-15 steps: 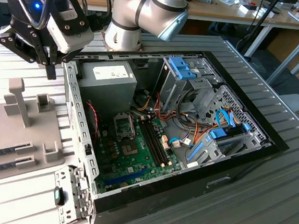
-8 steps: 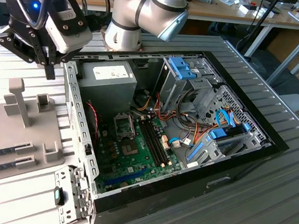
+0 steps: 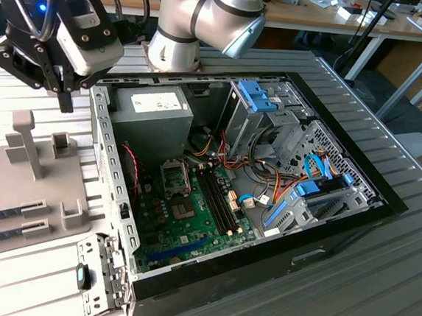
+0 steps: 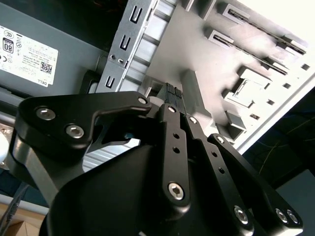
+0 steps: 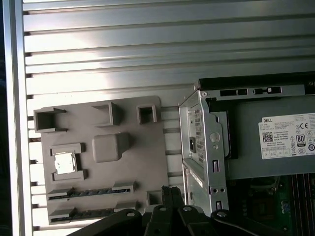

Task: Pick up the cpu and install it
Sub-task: 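Reach for the cpu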

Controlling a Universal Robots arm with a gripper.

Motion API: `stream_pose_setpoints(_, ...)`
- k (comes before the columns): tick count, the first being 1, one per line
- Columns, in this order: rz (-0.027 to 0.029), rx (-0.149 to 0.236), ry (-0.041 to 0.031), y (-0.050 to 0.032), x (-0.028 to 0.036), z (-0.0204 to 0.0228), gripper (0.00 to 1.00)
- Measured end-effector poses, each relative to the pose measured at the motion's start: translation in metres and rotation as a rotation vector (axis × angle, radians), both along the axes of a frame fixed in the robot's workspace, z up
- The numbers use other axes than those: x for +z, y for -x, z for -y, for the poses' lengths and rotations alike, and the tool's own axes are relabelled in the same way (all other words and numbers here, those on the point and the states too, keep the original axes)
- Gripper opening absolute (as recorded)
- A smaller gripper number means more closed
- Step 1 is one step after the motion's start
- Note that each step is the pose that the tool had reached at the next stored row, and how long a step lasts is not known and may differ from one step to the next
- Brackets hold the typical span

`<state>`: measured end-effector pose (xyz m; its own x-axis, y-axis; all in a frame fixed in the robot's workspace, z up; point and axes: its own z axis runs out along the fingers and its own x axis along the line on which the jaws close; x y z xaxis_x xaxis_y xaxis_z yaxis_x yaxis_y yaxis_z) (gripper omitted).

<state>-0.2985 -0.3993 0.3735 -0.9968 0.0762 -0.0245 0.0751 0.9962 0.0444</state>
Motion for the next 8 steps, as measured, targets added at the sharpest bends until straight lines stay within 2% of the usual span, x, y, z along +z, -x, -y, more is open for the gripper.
stream_pose_setpoints(8,-0.0001,0.0,0.0001,0.0032,-0.0003,0.0,0.11)
